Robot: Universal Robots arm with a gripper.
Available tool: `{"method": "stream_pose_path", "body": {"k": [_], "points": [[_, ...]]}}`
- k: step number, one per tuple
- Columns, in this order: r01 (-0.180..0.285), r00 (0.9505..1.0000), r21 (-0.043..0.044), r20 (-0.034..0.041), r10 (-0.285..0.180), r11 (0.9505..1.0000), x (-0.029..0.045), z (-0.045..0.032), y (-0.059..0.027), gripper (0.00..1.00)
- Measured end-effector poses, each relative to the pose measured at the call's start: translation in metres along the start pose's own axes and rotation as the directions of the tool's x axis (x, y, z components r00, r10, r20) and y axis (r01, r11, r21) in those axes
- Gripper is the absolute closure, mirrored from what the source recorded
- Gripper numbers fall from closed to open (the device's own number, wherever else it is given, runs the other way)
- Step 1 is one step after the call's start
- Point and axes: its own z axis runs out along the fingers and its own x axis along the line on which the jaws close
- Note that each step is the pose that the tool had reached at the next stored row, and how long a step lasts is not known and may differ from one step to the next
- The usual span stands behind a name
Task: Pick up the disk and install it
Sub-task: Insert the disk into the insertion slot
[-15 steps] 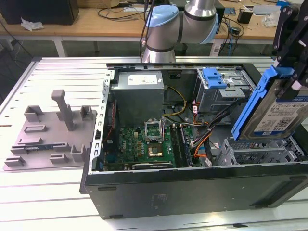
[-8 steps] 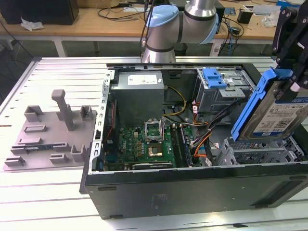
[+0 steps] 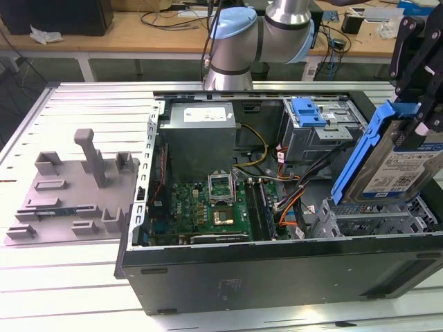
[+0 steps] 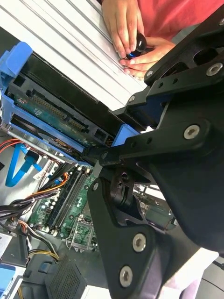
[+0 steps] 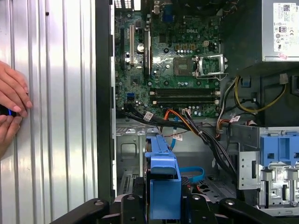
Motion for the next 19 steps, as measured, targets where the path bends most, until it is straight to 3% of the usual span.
{"method": "stream_pose_path", "body": {"k": [19], "points": [[0.000,1.0000,0.0000,0.0000,0.000,1.0000,0.0024,0.0062,-0.0002,0.63]]}}
